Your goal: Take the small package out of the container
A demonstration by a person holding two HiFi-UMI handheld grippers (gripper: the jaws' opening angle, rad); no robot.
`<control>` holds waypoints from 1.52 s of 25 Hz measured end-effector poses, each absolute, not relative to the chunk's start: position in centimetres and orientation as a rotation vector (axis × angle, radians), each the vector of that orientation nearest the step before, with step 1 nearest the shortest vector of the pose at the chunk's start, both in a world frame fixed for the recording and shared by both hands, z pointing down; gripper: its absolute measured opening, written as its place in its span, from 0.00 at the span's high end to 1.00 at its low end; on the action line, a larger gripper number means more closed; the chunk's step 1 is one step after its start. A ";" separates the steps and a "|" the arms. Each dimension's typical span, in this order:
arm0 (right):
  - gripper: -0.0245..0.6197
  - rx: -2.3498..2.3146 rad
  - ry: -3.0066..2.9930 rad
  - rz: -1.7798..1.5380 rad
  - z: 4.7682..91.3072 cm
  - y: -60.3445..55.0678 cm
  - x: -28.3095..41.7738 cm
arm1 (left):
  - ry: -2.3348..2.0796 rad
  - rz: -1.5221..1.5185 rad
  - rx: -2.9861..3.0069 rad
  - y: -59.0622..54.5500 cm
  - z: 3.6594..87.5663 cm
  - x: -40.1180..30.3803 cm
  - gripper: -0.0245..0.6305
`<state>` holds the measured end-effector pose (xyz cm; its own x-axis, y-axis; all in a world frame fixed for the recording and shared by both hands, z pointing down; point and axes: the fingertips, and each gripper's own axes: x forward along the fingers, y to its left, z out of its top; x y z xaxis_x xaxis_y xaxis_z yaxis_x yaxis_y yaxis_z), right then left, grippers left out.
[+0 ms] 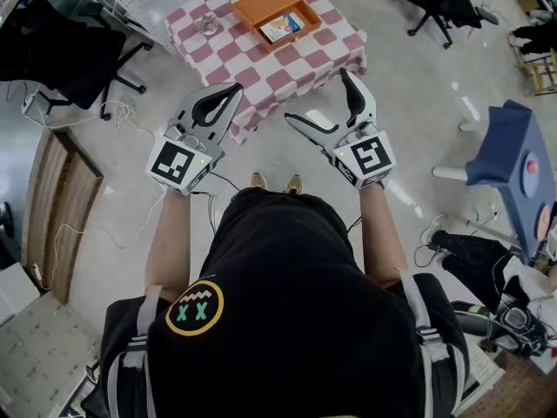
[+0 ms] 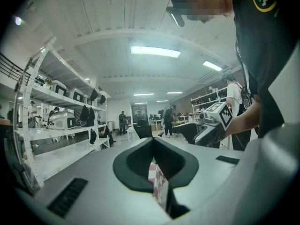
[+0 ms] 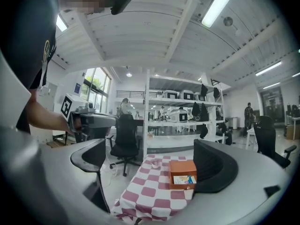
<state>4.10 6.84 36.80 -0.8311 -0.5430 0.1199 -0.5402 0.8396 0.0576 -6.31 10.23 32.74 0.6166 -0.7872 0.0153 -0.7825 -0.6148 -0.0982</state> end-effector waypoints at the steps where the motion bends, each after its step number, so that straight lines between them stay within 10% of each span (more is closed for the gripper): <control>1: 0.05 0.849 -2.885 -0.028 36.9 6.9 4.1 | 1.339 -0.086 -2.751 10.3 32.7 -6.3 0.93; 38: 0.04 0.780 -2.909 -0.035 37.7 6.9 10.0 | 1.374 -0.150 -2.708 10.8 33.0 0.2 0.93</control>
<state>9.95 6.89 37.71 -0.8579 -0.4999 0.1190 -0.4969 0.8660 0.0558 0.15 10.77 32.98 0.5876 -0.8080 0.0424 -0.7981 -0.5874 -0.1340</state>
